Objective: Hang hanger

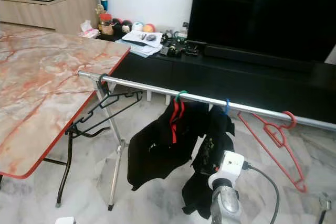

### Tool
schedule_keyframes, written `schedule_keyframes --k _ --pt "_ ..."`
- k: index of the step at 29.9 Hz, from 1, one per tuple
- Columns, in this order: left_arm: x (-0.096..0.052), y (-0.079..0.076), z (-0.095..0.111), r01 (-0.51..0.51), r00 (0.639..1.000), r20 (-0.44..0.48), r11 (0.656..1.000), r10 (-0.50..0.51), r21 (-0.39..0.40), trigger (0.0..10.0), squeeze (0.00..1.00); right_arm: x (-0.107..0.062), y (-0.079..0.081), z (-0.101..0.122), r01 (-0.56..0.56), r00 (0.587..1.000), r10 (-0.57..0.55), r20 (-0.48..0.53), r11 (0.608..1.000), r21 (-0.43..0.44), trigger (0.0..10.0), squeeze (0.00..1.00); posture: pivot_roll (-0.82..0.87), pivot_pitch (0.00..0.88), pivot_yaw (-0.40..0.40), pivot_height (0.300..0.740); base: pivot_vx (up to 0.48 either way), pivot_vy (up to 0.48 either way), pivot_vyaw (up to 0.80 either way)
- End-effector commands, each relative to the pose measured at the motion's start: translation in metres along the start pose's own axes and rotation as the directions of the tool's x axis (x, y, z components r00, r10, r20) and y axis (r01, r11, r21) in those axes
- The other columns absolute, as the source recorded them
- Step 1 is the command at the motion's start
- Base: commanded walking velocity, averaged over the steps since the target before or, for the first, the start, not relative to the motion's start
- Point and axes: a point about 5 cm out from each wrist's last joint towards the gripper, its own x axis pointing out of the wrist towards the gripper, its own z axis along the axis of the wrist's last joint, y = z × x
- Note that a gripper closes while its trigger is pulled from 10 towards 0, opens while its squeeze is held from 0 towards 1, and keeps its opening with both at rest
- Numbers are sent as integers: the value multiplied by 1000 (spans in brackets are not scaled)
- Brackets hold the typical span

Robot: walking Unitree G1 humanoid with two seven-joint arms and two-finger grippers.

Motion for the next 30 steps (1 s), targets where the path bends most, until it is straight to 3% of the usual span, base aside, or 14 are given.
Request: schedule_keyframes --k 1,10,19,26,30 --pt "0 -1 -3 0 1000 -16 1000 0 -12 10000 0 4 1 7 -2 1000 2 23 1000 5 10000 0 135 0 -76 740 356 0 0" --pt "-2 0 -8 -4 1000 -20 1000 4 -8 10000 0 2 0 7 14 999 -14 35 1000 -4 10000 0 134 0 -76 740 77 0 0" --pt "-2 -1 -10 0 1000 -24 1000 0 -4 10000 0 -11 -4 -7 25 999 -24 32 1000 -15 10000 0 129 0 -80 740 0 0 0" --pt "-2 -2 -10 -3 1000 -27 1000 3 6 10000 0 -26 -13 -24 89 996 -90 -27 995 -47 10000 0 126 0 -85 740 0 0 0" --pt "-1 -4 -8 2 1000 -30 1000 -2 9 10000 0 -33 -15 -39 84 987 -93 -128 994 -69 10000 0 123 0 -86 740 0 0 0"
